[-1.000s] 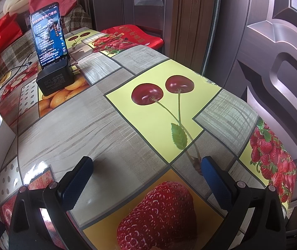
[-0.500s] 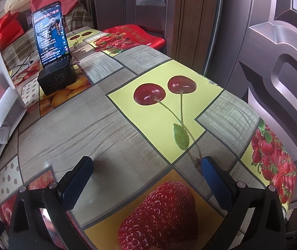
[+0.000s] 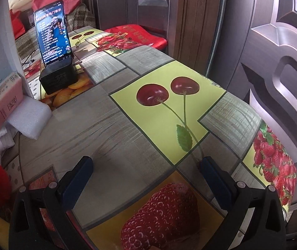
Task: Organize soft objects
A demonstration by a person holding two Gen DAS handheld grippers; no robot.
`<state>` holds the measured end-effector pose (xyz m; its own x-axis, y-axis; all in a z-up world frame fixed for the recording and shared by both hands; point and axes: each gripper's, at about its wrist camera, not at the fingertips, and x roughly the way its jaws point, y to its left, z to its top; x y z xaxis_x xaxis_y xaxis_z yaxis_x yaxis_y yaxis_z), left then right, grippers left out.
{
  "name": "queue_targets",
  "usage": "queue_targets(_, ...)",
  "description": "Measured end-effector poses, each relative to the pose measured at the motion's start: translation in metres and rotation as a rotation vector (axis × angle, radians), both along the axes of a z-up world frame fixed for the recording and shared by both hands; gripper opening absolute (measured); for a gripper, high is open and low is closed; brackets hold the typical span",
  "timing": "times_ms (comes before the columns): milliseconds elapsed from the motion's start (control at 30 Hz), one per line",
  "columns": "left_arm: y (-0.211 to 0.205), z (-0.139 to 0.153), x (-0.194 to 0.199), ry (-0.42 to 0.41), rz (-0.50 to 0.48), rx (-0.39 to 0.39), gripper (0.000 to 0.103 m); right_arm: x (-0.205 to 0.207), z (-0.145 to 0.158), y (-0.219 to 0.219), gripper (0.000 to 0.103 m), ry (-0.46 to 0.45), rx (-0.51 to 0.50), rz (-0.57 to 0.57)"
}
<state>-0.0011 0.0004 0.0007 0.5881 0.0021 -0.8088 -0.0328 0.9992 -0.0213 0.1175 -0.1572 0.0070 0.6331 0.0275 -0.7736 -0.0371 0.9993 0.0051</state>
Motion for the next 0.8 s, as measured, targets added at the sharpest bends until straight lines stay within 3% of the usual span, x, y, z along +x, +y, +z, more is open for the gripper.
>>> queue_targets(800, -0.0001, 0.0, 0.0001, 0.0, 0.0, 0.0, 0.103, 0.0013, -0.0002, 0.0043, 0.103, 0.0, -0.003, 0.001)
